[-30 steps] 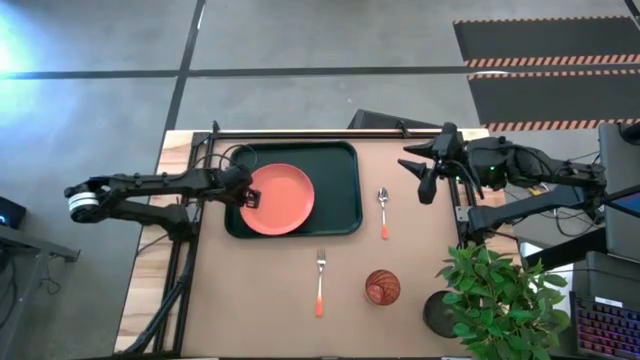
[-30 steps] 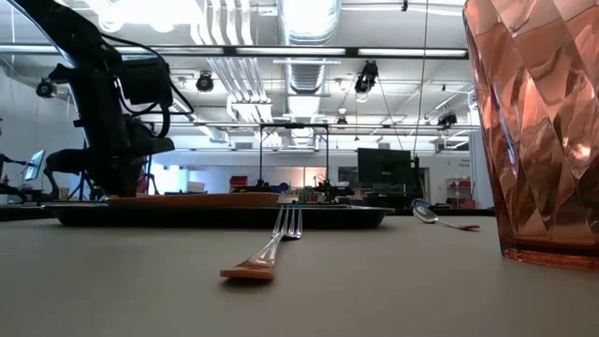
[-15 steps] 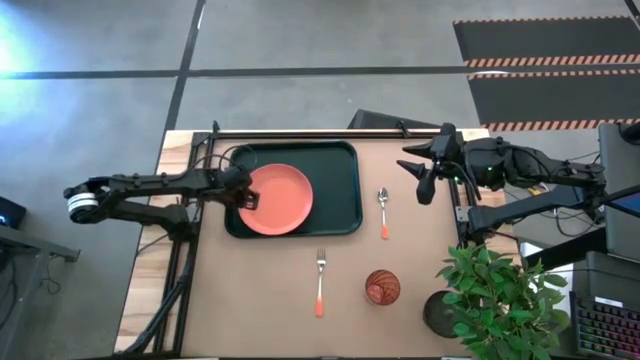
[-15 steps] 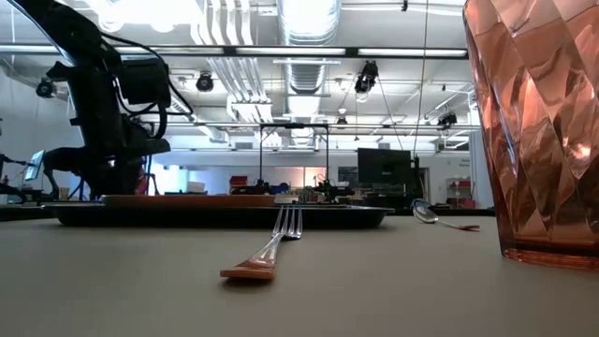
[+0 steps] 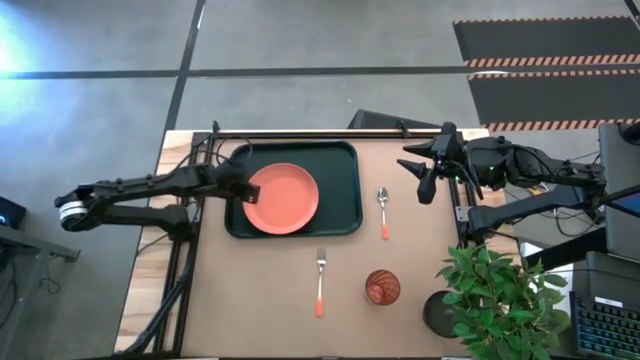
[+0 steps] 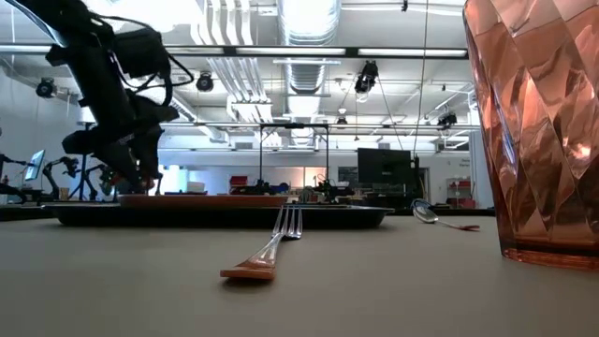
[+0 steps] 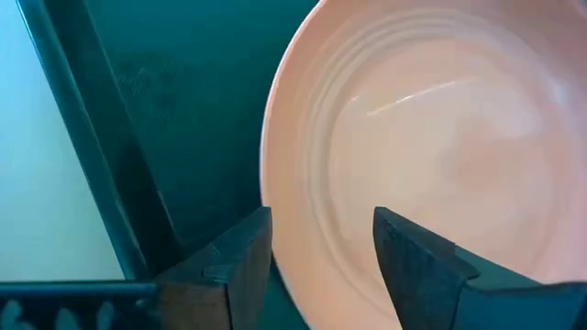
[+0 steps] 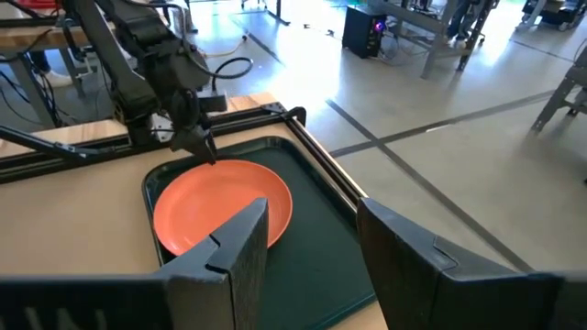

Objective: Pick and place plate/cup/fork/spoon on tray
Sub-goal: Put the orange glass to the top right of the orange plate on the black tray

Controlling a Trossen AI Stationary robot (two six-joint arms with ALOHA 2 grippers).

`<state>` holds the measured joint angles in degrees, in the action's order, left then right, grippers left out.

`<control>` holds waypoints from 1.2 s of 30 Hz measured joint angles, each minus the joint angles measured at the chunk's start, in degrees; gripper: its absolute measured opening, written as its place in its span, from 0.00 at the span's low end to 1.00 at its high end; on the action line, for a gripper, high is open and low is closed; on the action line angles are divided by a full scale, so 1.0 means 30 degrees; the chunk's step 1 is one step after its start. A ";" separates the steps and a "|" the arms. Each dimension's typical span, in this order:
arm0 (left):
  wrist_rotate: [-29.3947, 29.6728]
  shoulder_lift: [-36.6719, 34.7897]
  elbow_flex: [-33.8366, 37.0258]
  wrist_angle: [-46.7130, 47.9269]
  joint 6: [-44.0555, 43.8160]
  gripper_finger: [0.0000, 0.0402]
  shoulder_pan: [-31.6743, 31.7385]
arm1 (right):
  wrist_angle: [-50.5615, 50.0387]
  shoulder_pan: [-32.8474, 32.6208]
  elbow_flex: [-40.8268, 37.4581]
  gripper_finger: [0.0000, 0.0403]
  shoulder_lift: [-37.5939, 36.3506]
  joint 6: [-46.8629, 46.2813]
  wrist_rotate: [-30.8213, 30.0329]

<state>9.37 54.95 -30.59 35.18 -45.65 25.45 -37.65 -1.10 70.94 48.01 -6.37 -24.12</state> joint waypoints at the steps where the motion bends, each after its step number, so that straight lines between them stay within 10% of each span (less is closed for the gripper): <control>1: 0.0002 -0.0263 0.0000 -0.0046 -0.0011 0.43 0.0007 | 0.0001 0.0000 0.0000 0.40 0.0000 0.0000 0.0007; 20: -0.0026 -0.5043 0.0007 -0.9568 0.2606 0.43 0.0015 | 0.0082 0.0000 0.0213 0.40 0.0282 -0.1765 0.0577; 36: -0.0036 -0.5099 0.0080 -0.9561 0.2878 0.43 0.0015 | -0.5783 0.0007 0.8753 0.40 0.4452 -0.0497 0.0889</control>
<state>9.26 39.65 -30.35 6.50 -37.01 25.50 -55.00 -1.08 97.20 61.36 -7.86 -21.45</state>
